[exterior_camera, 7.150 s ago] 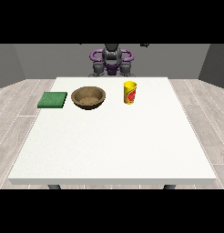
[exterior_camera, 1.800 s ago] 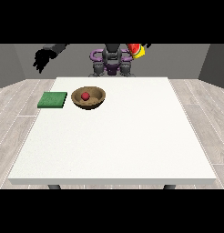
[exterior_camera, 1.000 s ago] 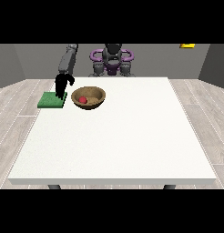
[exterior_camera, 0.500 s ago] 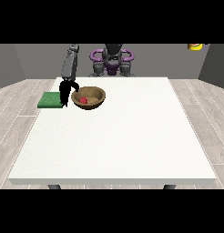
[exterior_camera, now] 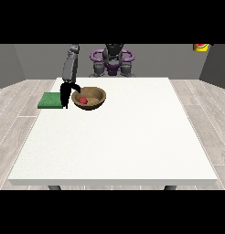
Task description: Pick the cup and pour the ball into the bowl, then pick the bowl and place it on the pad
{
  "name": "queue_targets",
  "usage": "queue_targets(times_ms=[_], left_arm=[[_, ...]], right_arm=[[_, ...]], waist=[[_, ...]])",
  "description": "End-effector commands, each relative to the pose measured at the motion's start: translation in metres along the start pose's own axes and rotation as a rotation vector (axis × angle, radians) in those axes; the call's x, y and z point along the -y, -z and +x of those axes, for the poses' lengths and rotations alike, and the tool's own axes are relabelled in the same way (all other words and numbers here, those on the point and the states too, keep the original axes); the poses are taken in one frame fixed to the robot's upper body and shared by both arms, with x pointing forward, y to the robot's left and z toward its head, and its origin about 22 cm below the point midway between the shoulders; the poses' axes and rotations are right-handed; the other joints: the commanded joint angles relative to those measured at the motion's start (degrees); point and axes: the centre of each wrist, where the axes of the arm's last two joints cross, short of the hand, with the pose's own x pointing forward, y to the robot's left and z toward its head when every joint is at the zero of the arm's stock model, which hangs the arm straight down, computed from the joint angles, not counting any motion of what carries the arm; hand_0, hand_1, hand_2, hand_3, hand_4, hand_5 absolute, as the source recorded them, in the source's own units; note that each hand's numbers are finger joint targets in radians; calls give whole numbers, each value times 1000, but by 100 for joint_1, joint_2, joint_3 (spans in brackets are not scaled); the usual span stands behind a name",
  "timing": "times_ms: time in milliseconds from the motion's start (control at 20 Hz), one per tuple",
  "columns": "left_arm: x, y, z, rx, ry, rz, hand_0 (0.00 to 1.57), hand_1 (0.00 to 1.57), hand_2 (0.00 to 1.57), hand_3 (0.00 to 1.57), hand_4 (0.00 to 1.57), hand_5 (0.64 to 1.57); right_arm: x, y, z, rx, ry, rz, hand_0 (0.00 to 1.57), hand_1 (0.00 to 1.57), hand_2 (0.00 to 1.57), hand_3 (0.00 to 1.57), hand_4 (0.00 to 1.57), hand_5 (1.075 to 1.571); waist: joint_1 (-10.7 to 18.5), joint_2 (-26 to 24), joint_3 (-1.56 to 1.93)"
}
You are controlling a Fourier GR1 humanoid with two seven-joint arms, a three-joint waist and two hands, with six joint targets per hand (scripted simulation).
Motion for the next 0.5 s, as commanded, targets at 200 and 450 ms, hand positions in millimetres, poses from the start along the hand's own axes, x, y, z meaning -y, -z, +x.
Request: queue_targets(times_ms=[200,450], left_arm=[[-19,-6,4,-39,-1,25,0,0,0,0,1022,1541],[-29,-6,33,76,-1,25,0,0,0,0,1018,1535]], right_arm=[[-61,3,-24,-103,3,21,0,0,0,0,475,1549],[-8,4,-13,-159,-77,-196,878,878,580,0,608,1514]], waist=[[-93,-142,142],[106,547,146]])
